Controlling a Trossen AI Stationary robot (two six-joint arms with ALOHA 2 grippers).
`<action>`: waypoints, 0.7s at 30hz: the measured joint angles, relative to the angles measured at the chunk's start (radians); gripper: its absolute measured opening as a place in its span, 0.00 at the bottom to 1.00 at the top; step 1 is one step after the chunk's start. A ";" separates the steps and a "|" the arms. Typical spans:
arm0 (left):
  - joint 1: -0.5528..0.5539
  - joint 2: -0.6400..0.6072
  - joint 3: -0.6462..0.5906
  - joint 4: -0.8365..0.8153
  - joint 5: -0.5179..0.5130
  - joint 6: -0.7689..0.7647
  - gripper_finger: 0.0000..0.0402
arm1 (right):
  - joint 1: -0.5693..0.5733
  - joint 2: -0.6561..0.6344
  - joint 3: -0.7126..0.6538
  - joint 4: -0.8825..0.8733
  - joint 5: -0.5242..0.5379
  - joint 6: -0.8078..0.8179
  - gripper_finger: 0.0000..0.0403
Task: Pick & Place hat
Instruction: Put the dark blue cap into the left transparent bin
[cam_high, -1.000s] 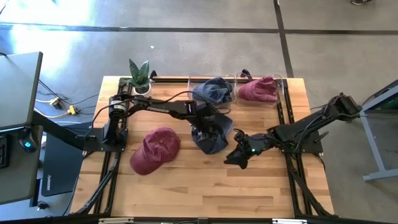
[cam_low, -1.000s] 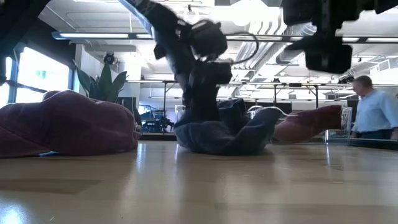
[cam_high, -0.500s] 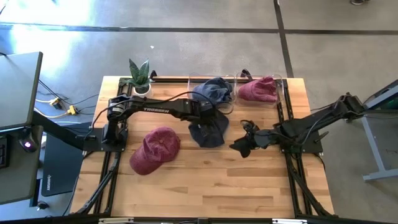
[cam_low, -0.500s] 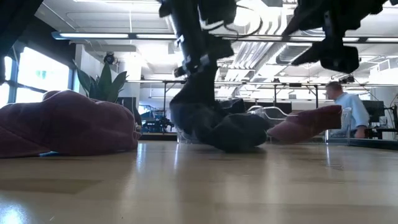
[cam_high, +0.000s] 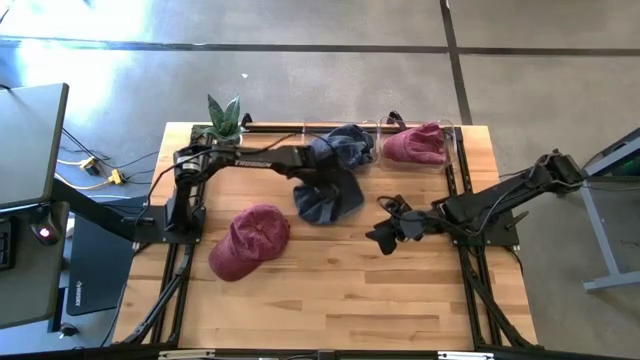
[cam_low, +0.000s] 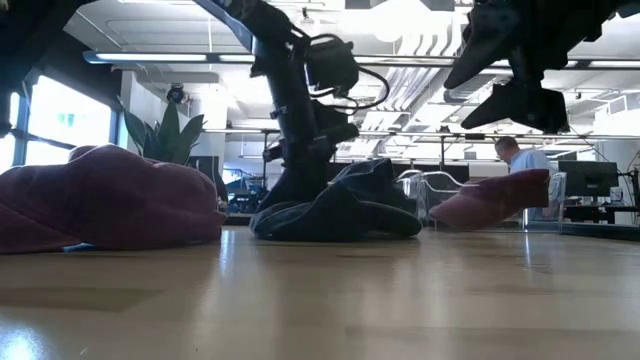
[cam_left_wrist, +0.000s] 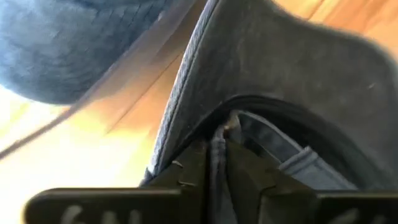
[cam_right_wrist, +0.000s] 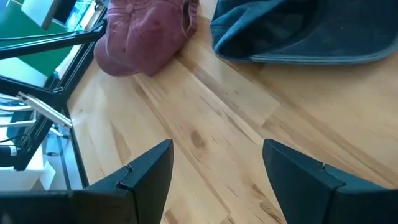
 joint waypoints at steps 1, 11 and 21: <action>0.011 0.000 0.001 0.011 0.027 0.000 0.16 | 0.000 0.000 0.000 0.005 -0.001 0.001 0.60; 0.057 0.000 0.223 -0.450 0.205 0.160 0.40 | 0.000 0.000 0.000 0.037 -0.006 0.032 0.60; -0.063 0.000 0.045 -0.375 0.086 0.279 0.24 | 0.000 0.000 0.000 0.057 0.055 0.032 0.60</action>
